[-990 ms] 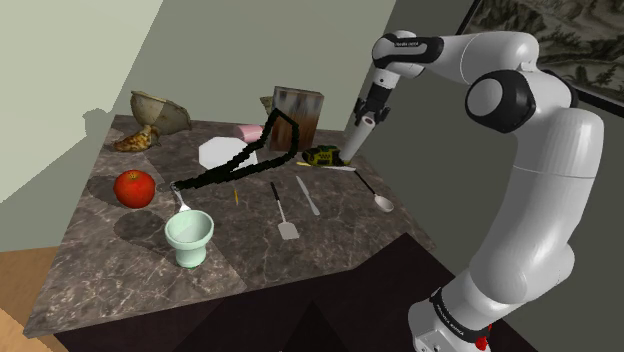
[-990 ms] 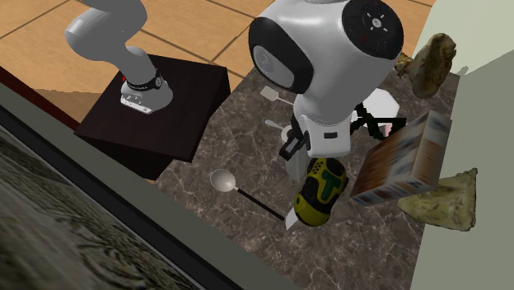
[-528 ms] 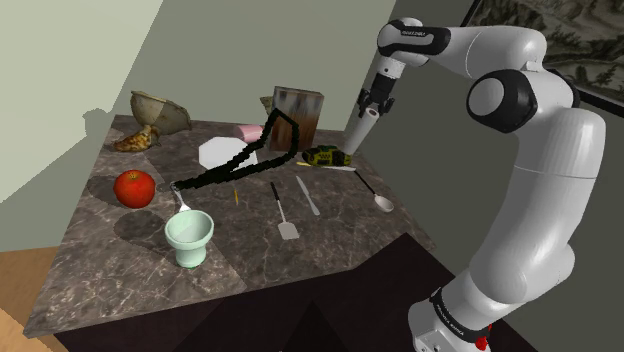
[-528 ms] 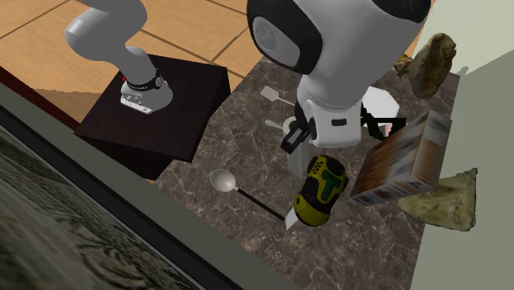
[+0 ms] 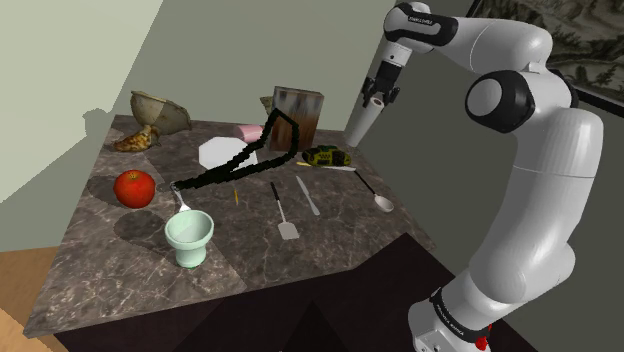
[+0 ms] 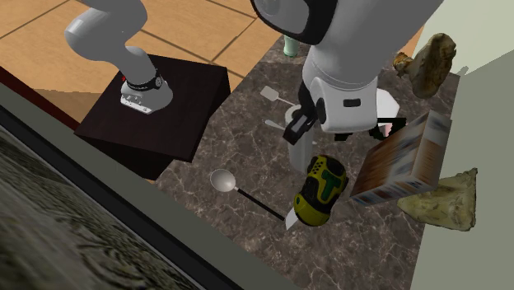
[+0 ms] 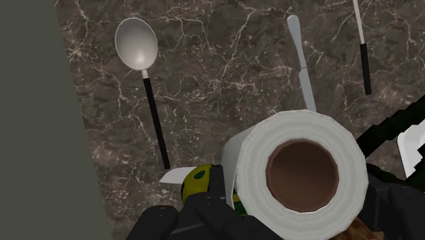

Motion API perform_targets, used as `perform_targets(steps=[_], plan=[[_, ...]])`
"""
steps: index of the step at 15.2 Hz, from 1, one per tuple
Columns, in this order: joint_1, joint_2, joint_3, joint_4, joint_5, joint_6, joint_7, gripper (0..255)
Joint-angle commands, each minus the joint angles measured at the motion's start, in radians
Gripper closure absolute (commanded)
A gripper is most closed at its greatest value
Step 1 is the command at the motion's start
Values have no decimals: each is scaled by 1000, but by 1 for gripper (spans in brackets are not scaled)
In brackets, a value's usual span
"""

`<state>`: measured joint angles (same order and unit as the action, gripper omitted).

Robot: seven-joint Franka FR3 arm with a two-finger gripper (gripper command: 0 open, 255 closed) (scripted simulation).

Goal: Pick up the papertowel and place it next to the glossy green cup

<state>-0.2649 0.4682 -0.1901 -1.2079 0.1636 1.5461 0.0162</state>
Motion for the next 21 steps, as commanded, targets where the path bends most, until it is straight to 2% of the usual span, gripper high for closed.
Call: perform_targets(steps=[1,9,16,18,21], plan=[[-3,7,0,37,1,-30,3,255],[-20,53,2,221,9,-167,15,255],[-49,145,9,465,26,-318,30,255],[2,60,10,323,14,-258,61,255],[65,-26,20,187,1,-201,116,255]])
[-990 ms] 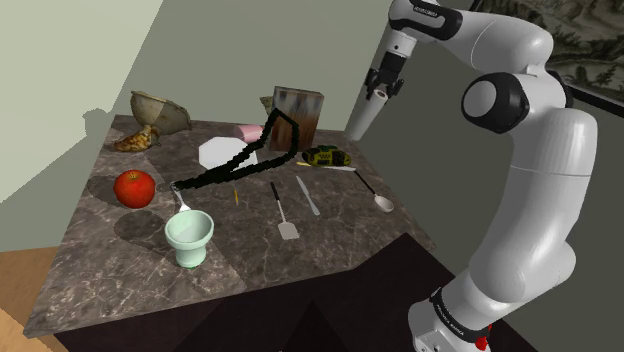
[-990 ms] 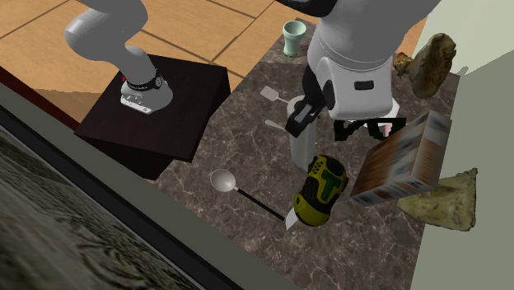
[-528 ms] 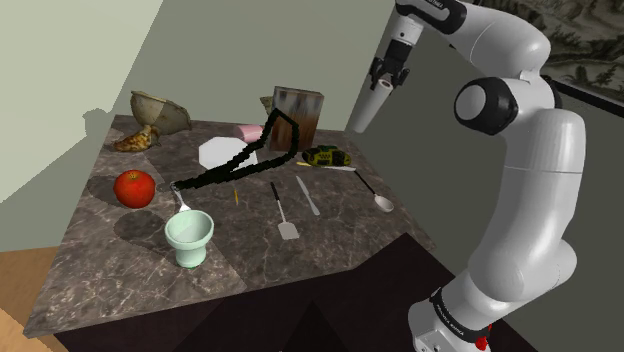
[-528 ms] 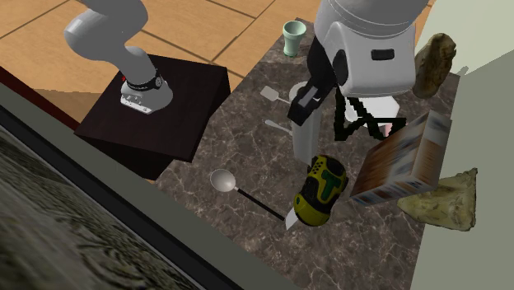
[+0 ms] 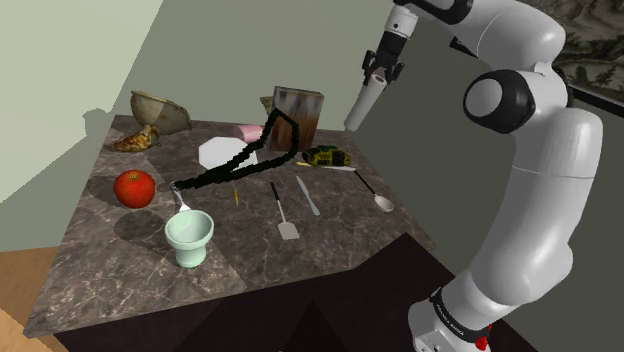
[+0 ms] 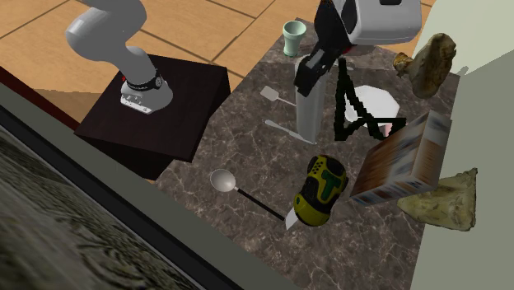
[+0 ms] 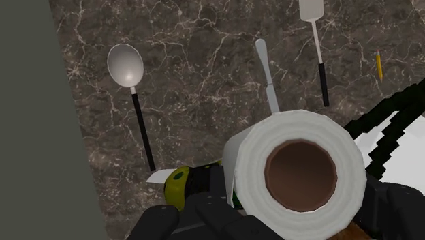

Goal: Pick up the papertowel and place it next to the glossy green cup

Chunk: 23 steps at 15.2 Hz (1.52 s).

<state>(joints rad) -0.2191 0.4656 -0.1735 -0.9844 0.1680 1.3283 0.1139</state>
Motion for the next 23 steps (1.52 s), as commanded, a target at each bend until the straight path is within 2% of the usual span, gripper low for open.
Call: perform_targets(steps=[1,6,11,17,23], plan=[[38,-45,9,-72,-7,31,38,255],[126,-129,38,-198,-19,86,141,255],[204,-177,75,-267,-25,121,248,255],[292,-193,122,-293,-29,147,379,255],[377,-169,170,-260,-33,156,511,255]])
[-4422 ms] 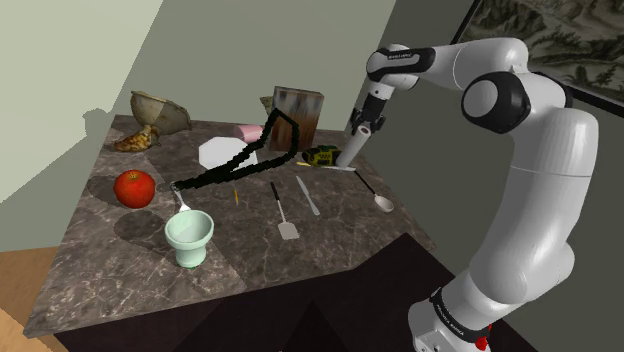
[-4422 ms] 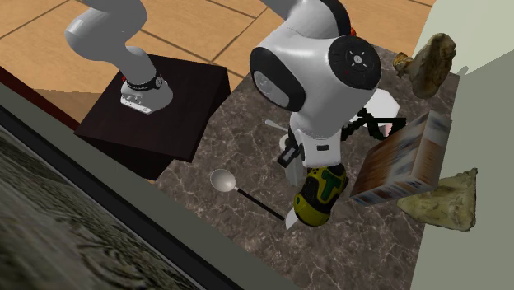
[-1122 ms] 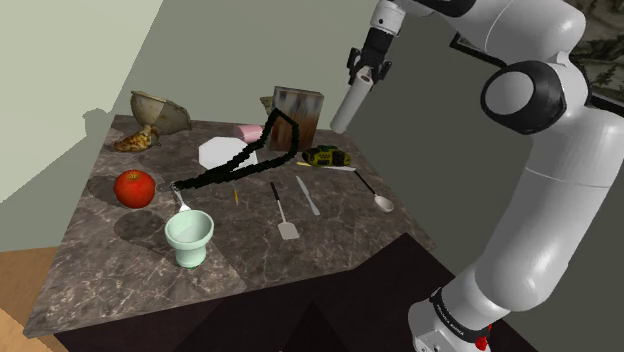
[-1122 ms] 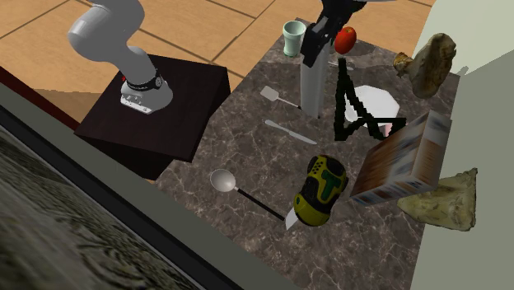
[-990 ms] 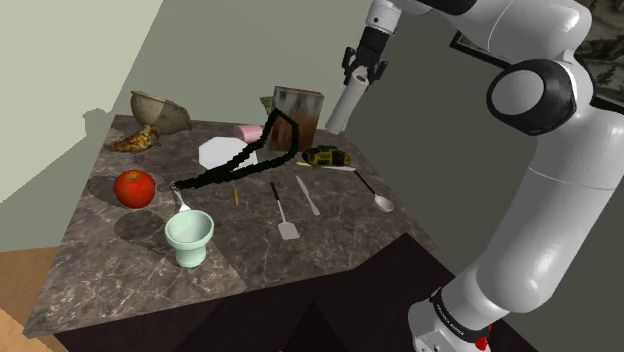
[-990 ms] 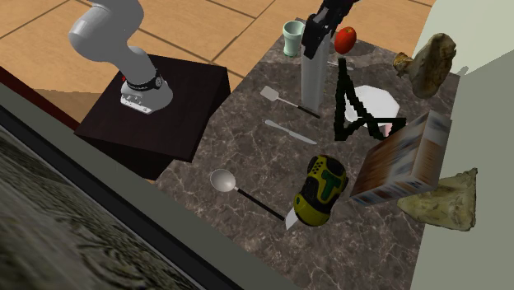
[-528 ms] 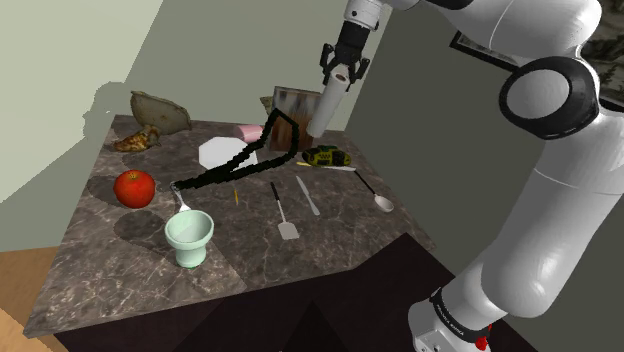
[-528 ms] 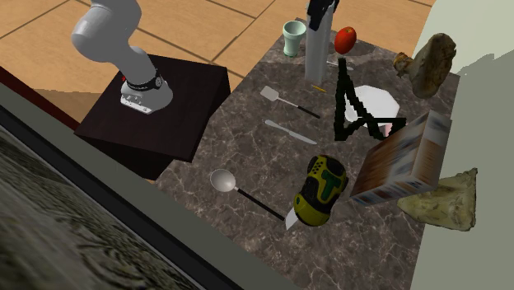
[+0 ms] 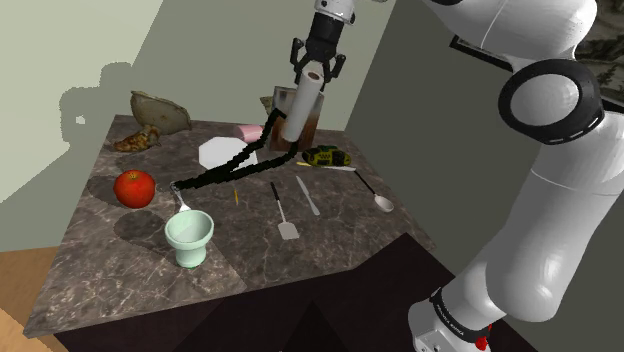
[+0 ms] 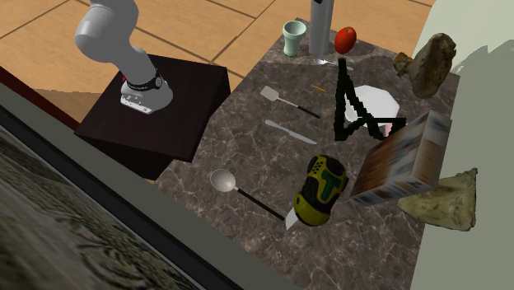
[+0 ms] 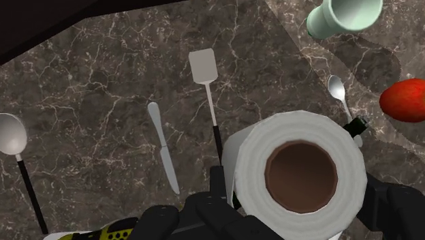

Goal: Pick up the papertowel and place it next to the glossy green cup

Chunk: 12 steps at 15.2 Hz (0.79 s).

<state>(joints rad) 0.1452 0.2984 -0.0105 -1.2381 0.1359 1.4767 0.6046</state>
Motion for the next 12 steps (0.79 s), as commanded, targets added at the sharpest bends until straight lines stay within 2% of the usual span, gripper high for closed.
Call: perform_targets(steps=[1,7,12], plan=[[28,7,14,5,-2,8,42,255],[116,85,56,117,-12,-9,172,255],[196,199,84,291,-26,-55,279,255]])
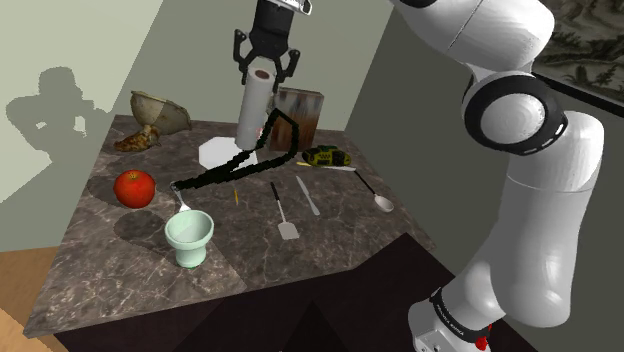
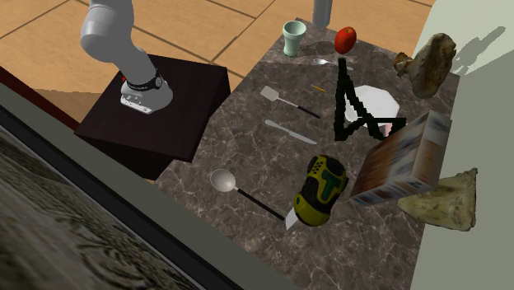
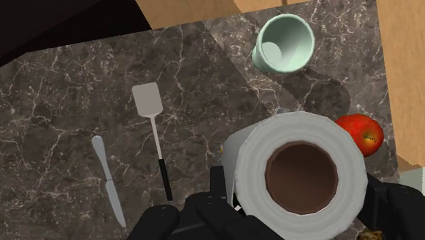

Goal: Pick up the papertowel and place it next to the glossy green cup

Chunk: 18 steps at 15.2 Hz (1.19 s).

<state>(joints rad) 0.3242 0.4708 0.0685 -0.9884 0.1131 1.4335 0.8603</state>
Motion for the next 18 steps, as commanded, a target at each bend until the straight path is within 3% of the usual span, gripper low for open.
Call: perform_targets(steps=[1,3,9,18], plan=[[34,59,10,92,-7,-28,45,255],[69,137,18,221,-16,-73,86,255],[63,56,16,3,-11,63,69,255],[59,8,14,-197,-6,213,51,255]])
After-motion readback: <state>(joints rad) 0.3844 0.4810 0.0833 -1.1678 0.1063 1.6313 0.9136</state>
